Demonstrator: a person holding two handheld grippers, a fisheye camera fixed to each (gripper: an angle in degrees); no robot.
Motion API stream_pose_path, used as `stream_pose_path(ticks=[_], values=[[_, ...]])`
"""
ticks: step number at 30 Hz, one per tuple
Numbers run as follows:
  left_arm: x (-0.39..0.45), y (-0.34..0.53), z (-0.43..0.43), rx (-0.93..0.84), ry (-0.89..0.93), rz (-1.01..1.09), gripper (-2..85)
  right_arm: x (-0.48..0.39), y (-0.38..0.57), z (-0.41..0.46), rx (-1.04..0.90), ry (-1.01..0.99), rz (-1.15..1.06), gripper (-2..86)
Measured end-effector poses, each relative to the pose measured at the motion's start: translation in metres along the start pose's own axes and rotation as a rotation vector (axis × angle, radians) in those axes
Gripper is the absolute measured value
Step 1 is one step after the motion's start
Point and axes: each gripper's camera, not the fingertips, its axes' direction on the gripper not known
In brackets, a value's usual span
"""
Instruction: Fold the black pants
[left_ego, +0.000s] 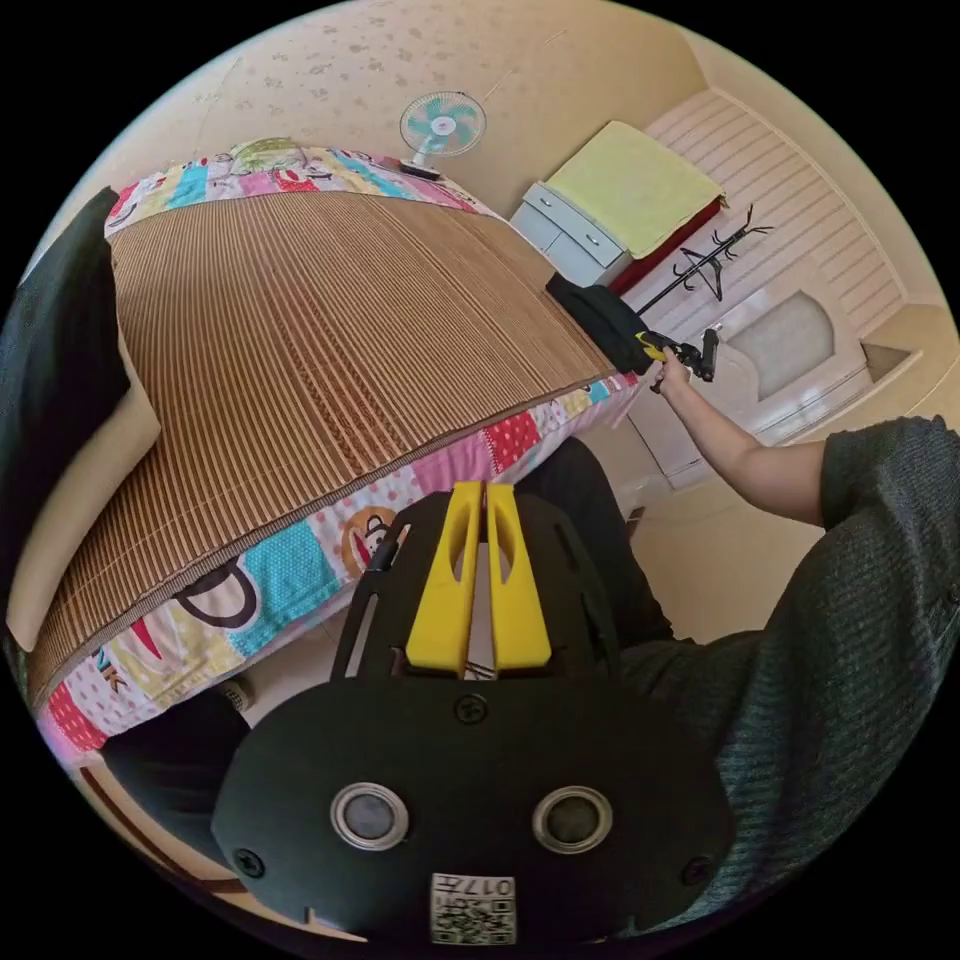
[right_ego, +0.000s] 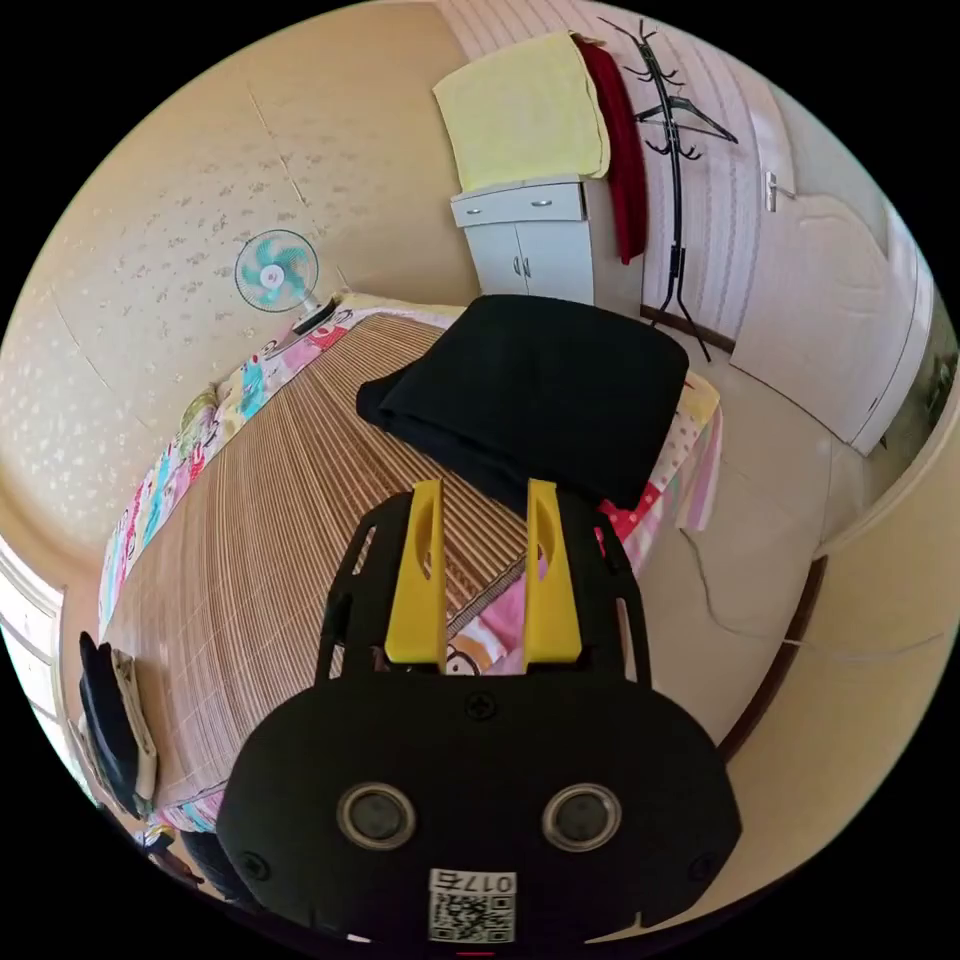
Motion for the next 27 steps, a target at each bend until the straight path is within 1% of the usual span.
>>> stream_pose_path(ticks=[2,4,6,8,10,11,12,13,14,15,16,17,18,19,21,22,24,25,27], values=[[-0.010,-0.002,-0.008,0.031,-0.033,-0.057,-0.6,-0.003,-0.022,0.015,-0.049,0.072,-0.023,13.7],[-0.016,-0.001,-0.009,0.031,-0.050,-0.091,-0.6,0.006,-0.036,0.033,-0.102,0.119,0.032,14.3],[-0.019,0.003,-0.006,0.015,-0.060,-0.107,-0.7,0.024,-0.042,0.060,-0.185,0.075,0.095,14.2],[-0.020,0.009,0.004,-0.030,-0.067,-0.123,-0.7,0.030,-0.042,0.064,-0.177,0.072,0.108,13.3],[-0.020,0.013,0.012,-0.058,-0.042,-0.146,-0.7,0.030,-0.046,0.062,-0.205,0.078,0.095,10.6],[-0.021,0.016,0.016,-0.063,-0.011,-0.162,-0.8,0.024,-0.049,0.054,-0.199,0.070,0.060,5.8],[-0.021,0.017,0.018,-0.063,0.006,-0.171,-0.8,0.014,-0.049,0.040,-0.148,0.094,0.031,2.9],[-0.021,0.019,0.020,-0.062,0.034,-0.186,-0.9,0.008,-0.048,0.032,-0.123,0.100,0.004,2.5],[-0.021,0.020,0.023,-0.062,0.053,-0.194,-0.9,-0.009,-0.046,0.013,-0.061,0.079,-0.074,1.7],[-0.020,0.020,0.023,-0.062,0.059,-0.194,-0.9,-0.027,-0.043,-0.008,-0.009,0.010,-0.155,1.2],[-0.020,0.019,0.024,-0.063,0.070,-0.189,-0.9,-0.036,-0.042,-0.018,0.009,-0.045,-0.190,1.1],[-0.019,0.019,0.023,-0.061,0.078,-0.184,-1.0,-0.056,-0.037,-0.036,0.028,-0.178,-0.258,0.9],[-0.019,0.019,0.022,-0.057,0.082,-0.182,-1.0,-0.076,-0.030,-0.049,0.026,-0.288,-0.315,0.7],[-0.020,0.018,0.020,-0.046,0.089,-0.182,-1.0,-0.087,-0.025,-0.054,0.014,-0.331,-0.338,0.7],[-0.021,0.018,0.013,-0.015,0.102,-0.187,-1.0,-0.128,0.007,-0.067,-0.038,-0.479,-0.447,0.6],[-0.022,0.019,0.007,0.012,0.113,-0.190,-1.0,-0.137,0.018,-0.069,-0.051,-0.522,-0.475,0.5],[-0.022,0.023,-0.001,0.048,0.120,-0.191,-1.0,-0.165,0.064,-0.076,-0.133,-0.710,-0.552,0.5],[-0.024,0.026,-0.005,0.064,0.115,-0.194,-1.0,-0.171,0.078,-0.076,-0.160,-0.755,-0.568,0.5],[-0.028,0.033,-0.010,0.071,0.111,-0.204,-1.0,-0.188,0.135,-0.078,-0.246,-0.972,-0.641,0.6]])
